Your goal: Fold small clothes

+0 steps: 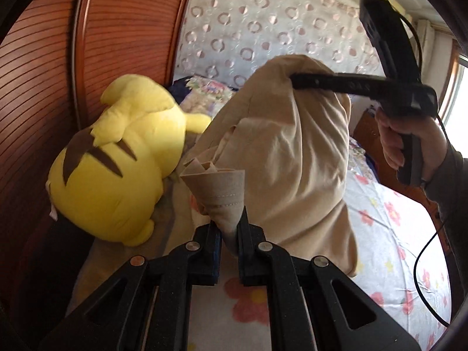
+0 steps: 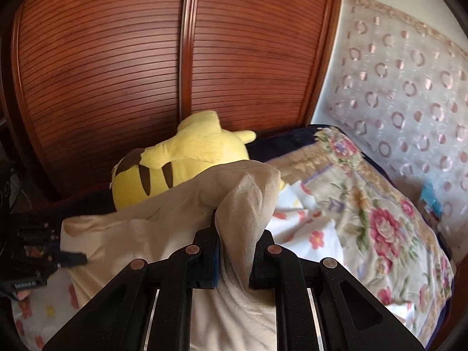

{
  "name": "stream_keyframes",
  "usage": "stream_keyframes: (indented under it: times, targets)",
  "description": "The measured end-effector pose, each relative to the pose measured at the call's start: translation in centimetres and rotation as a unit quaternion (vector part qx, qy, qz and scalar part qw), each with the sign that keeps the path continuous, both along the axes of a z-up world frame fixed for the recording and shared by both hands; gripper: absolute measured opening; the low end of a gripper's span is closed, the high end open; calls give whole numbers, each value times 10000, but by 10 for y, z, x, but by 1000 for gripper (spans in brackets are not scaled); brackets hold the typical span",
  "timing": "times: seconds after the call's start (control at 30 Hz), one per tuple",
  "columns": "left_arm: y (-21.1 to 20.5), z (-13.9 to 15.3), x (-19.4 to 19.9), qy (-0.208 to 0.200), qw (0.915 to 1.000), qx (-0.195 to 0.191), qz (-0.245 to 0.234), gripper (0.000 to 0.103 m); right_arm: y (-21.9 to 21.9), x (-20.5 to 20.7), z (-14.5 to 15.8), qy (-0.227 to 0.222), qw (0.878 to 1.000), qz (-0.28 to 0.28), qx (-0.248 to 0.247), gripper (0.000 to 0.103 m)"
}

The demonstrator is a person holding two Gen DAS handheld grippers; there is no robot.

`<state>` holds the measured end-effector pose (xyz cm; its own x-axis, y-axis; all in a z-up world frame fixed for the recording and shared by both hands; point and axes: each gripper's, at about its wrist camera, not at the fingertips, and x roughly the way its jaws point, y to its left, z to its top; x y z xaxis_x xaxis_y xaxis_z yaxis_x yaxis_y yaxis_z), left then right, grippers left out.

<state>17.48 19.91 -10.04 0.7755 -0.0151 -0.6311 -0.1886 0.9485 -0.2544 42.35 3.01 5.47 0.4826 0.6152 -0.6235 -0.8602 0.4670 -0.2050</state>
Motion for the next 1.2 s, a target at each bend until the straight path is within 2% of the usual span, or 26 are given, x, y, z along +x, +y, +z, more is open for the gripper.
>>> stream_keyframes:
  times: [0.07,0.13,0.2,0.3,0.4,0.53,0.6,0.67,0.73,0.87,1.0,1.2]
  targets:
    - [7,-4,-3,132,9999,-85,37,10,13,13,-7,137,9999,5,-1,15]
    - [8,-5,-2,180,9998,-95,57,10,26,27,-13,276,9995,-145,15,22]
    - [6,-4,-1,227,9997,-5,37,10,32,36,-12,377,9983,-447,41,34]
    - [3,-2,-4,249,9996,110,46,10,25,45,-12,361,9965,-733,164,39]
    - [4,2,-6,226,9995,210,89,18,10,47,-14,355,9955,-852,215,39]
    - [7,14,-18,-37,9996,257,59,40,-12,34,-18,400,9929,-1046,393,39]
    - [5,22,-23,-140,9995,298,-19,49,-26,9,-22,375,9913,-1162,497,39]
    - [1,31,-29,-249,9990,354,-84,72,-37,-8,-23,373,9889,-1292,624,39]
    - [-5,38,-34,-343,9986,382,-161,79,-53,-38,-19,361,9866,-1425,713,39]
    - [-30,52,-46,-480,9953,752,-368,80,-79,-78,-16,326,9808,-1665,964,39]
    - [-52,61,-57,-535,9929,945,-477,80,-111,-124,-15,264,9726,-1960,1225,40]
    - [-85,71,-75,-719,9898,1002,-715,80,-149,-198,-19,88,9615,-2347,1428,62]
